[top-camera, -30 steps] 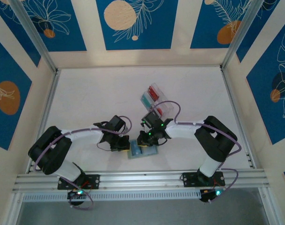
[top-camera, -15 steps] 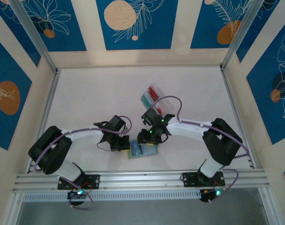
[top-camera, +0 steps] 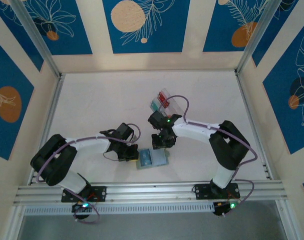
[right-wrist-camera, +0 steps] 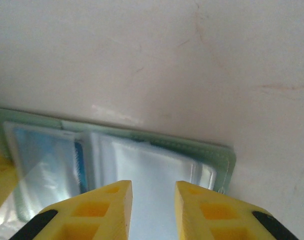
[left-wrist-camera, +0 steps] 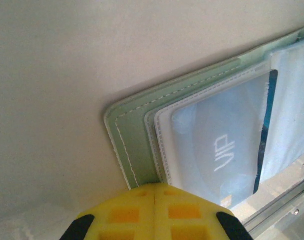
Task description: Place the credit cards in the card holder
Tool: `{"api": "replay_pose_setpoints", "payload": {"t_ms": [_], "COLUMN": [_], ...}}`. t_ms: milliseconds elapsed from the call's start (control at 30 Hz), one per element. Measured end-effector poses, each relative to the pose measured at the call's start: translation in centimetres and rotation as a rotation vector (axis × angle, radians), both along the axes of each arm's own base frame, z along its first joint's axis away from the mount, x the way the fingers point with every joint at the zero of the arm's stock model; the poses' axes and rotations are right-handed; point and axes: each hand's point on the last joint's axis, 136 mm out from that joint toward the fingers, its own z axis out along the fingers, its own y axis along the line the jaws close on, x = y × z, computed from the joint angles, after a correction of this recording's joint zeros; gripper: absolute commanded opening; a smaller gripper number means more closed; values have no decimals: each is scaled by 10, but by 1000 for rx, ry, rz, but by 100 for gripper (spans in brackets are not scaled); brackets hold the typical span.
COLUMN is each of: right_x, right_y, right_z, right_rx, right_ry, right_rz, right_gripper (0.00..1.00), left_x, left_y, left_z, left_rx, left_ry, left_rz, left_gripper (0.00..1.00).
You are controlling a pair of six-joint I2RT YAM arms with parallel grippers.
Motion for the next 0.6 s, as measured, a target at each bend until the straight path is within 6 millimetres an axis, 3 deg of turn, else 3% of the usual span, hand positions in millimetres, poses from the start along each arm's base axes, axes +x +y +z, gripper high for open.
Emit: {"api": "replay_pose_setpoints", "payload": {"t_ms": [233, 600], "right_x": [-1, -5], "right_y": [-3, 1], "right_z": [-15, -16], "right_rx": [-43, -37], "right_ry": [20, 17], "right_rz": [24, 23], "right_gripper": [27, 0], "left_x": [-1, -1], "left_y": [0, -1], "left_z": [0, 0], "left_rx": [-3, -5], "left_ry": [3, 4], "left_rz": [-2, -3], "left_gripper": [0, 0]}}
